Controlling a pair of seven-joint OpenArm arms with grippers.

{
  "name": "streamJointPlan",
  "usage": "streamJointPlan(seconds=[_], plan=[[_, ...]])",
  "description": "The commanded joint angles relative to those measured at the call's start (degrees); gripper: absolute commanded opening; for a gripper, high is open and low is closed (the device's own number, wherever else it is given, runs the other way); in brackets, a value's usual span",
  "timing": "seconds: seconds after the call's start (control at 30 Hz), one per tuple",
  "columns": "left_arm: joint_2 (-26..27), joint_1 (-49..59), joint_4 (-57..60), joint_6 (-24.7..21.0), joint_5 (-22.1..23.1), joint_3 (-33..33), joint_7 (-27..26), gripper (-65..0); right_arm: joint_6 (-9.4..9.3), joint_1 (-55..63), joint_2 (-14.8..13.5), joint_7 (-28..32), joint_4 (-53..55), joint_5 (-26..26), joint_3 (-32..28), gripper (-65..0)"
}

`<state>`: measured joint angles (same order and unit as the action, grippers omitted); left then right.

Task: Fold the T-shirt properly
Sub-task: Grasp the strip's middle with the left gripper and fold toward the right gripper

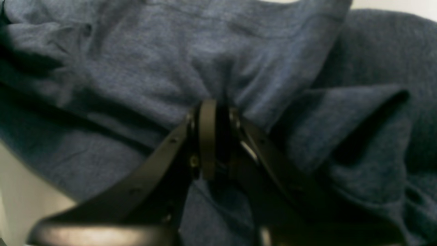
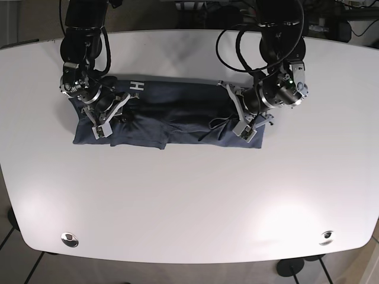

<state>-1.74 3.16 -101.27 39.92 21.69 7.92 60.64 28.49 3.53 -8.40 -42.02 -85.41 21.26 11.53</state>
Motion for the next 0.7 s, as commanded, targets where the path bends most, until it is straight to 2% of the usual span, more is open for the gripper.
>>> streamJointPlan(seconds=[0.03,0.13,0.2,0.23,0.27,0.33,0.4,0.47,0.57,0.63,0.7], plan=[[-0.2,-0.8,-0.7,0.1,1.1,-2.2,-1.3,-64.6,-0.05,-0.3,-0.4,-0.4,-0.7,0.2,0.0,-60.2],[-0.2,-0.8,-0.7,0.1,1.1,-5.3,-3.5,-62.9,-0.05,-0.4,0.2,-0.4,-0.7,0.2,0.0,-60.2],[-0.1,-0.8,0.7,-1.5,1.6,-7.4,-5.2,-52.1,-0.05,-0.4,0.9,-0.4,-0.7,-0.2,0.0,-60.2],[-0.2,-1.0,1.1,-3.6,1.6,-7.4,-5.3,-43.2,-0.05,-0.3,1.1,-0.4,-0.7,-0.1,-0.1,-60.2],[-0.2,-1.9,1.2,-4.9,1.6,-7.4,-5.3,-37.6,-0.05,-0.3,1.1,-0.4,-0.7,0.0,-0.1,-60.2],[-1.8,-3.1,1.3,-8.3,1.4,-8.5,-5.1,-28.6,-0.05,-0.3,1.2,-0.4,-0.7,0.2,-0.1,-60.2],[-2.5,-3.1,0.8,-12.2,1.6,-10.9,-5.1,-23.5,-0.05,-0.3,1.2,-0.4,-0.7,0.2,-0.1,-60.2],[-2.8,-3.3,0.7,-13.4,1.6,-13.9,-5.1,-21.1,-0.05,-0.3,1.2,-0.4,-0.7,0.2,-0.1,-60.2],[-2.6,-4.5,-1.3,-13.3,2.6,-18.0,-5.0,-21.0,-0.05,-0.5,1.2,-0.4,-0.9,0.2,-0.1,-60.2],[-2.2,-4.7,-2.8,-13.3,5.3,-18.3,-5.1,-21.0,-0.05,-0.6,1.2,-0.4,-2.3,0.2,0.2,-60.2],[-0.2,-4.9,-3.2,-13.3,7.8,-15.9,-5.3,-21.0,-0.05,-0.6,1.2,-0.4,-5.3,0.2,0.2,-60.2]])
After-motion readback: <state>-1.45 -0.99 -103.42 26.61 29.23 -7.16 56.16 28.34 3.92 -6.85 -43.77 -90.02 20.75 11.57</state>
